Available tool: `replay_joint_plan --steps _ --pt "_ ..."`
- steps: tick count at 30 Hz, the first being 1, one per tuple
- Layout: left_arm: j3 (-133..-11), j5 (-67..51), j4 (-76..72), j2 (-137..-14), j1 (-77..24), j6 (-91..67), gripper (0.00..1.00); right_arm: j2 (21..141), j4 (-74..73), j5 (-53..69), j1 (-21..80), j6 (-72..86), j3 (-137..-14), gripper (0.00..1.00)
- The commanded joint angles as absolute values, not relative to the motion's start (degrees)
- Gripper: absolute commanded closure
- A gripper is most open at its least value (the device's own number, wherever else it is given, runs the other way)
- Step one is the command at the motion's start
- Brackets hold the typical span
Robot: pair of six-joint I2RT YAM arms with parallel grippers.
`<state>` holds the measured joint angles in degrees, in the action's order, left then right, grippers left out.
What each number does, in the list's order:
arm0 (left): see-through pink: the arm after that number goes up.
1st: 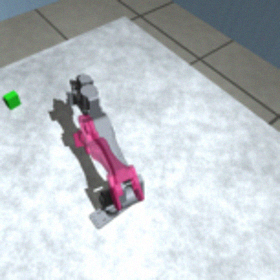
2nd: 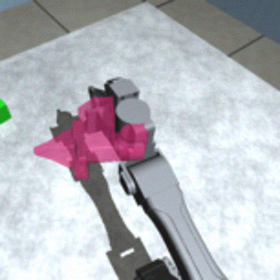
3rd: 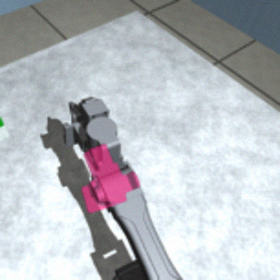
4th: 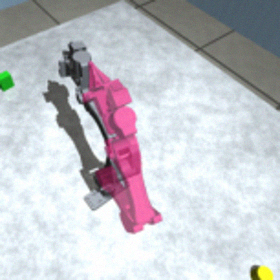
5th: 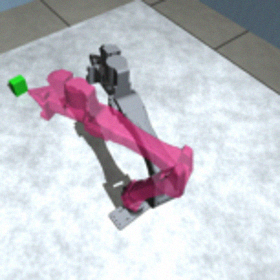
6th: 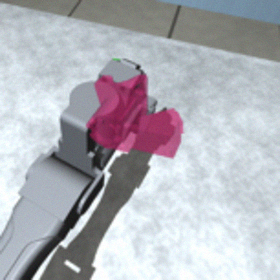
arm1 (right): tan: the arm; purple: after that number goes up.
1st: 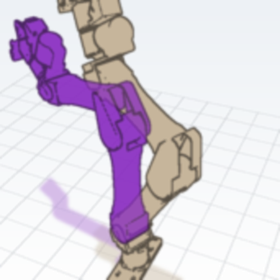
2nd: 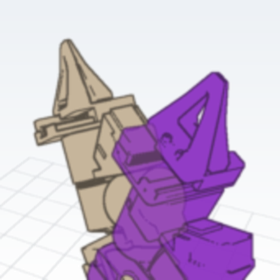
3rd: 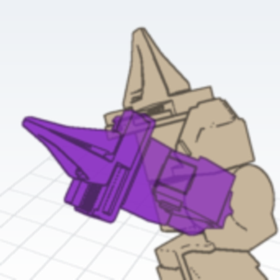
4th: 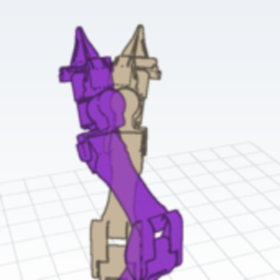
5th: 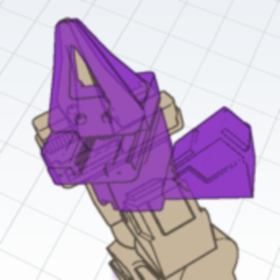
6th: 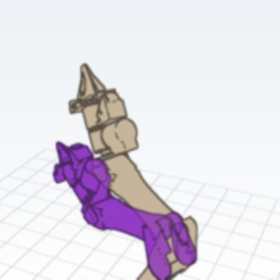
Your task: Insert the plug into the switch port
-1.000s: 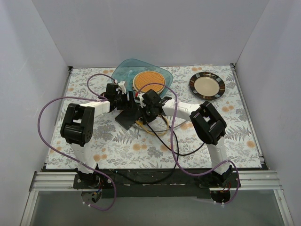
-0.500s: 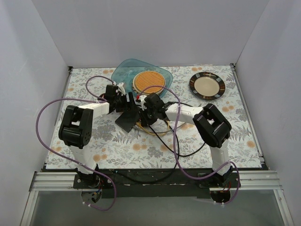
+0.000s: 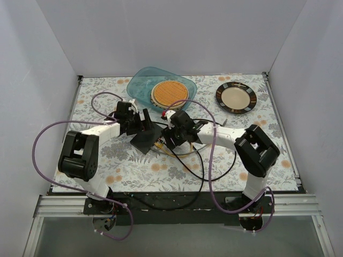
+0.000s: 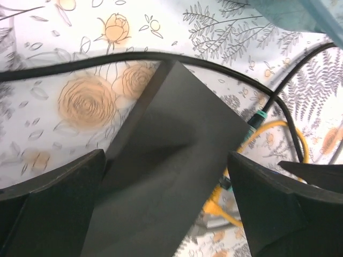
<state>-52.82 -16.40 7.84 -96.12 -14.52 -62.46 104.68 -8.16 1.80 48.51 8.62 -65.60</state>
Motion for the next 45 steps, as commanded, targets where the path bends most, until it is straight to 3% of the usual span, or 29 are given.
replay_joint_plan --steps 1,11,24,34,45 --pt "-50.0 -12.0 7.5 -85.7 -14.5 -63.9 0.02 96.7 -9.1 -2.1 48.7 8.1 -64.2 0.3" --pt "-47.6 -6.2 8.5 -70.0 -14.2 -65.5 0.02 88.2 -10.2 -4.7 49.7 9.5 -60.5 0.25" --pt "-50.7 -6.8 12.3 -69.2 -14.0 -64.9 0.02 97.9 -14.6 -7.4 49.7 6.2 -70.7 0.27" --pt "-51.7 -8.0 12.0 -70.8 -13.7 -64.1 0.02 90.3 -15.1 -8.7 49.7 10.1 -61.4 0.28" --pt "-50.5 -10.3 10.5 -72.8 -13.6 -64.4 0.02 77.7 -24.4 -13.4 50.4 18.5 -48.2 0.37"
